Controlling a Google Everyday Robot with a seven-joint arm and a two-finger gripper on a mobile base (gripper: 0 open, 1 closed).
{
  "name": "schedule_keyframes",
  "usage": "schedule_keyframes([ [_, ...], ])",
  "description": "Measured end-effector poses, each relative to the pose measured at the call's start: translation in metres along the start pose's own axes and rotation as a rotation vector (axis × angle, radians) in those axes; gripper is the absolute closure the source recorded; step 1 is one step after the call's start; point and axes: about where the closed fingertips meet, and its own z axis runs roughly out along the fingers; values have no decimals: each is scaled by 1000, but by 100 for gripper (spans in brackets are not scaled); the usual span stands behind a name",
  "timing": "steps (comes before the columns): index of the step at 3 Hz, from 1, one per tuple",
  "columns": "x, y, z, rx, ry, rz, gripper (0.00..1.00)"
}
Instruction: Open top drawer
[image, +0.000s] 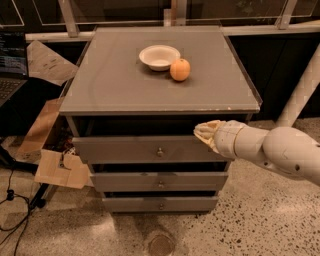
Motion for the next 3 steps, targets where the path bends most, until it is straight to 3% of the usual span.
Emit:
schedule_keyframes([
  [3,18,-17,61,56,-11,-31,100],
])
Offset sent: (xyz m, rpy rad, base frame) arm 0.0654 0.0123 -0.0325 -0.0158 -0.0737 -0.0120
